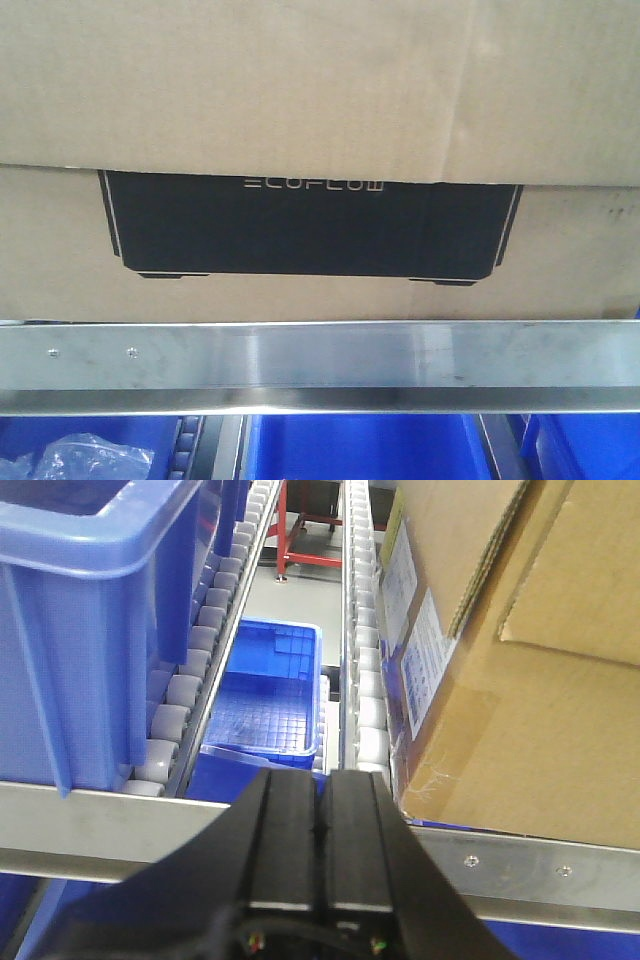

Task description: Grab box from left shelf to table start

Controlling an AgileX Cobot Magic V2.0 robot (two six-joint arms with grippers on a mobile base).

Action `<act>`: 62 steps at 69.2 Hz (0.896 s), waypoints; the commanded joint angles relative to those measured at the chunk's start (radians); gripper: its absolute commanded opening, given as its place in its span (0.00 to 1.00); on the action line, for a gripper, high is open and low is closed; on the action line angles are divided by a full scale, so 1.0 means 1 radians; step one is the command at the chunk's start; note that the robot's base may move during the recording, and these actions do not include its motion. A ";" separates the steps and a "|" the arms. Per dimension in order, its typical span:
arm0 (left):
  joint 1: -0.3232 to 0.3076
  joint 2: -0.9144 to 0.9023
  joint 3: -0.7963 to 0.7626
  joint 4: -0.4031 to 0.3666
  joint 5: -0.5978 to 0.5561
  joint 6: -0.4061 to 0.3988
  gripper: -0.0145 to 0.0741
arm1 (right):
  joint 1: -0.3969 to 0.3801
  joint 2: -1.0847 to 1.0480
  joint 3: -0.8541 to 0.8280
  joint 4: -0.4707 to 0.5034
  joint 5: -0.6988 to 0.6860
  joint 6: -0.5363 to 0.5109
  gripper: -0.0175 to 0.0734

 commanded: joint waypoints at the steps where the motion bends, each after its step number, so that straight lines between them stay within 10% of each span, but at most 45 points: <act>1: 0.002 -0.017 -0.005 -0.007 -0.092 -0.002 0.05 | -0.001 -0.008 0.002 -0.002 -0.087 -0.004 0.26; 62: 0.004 -0.013 -0.057 -0.037 -0.328 -0.002 0.05 | -0.001 -0.008 0.002 -0.002 -0.087 -0.004 0.26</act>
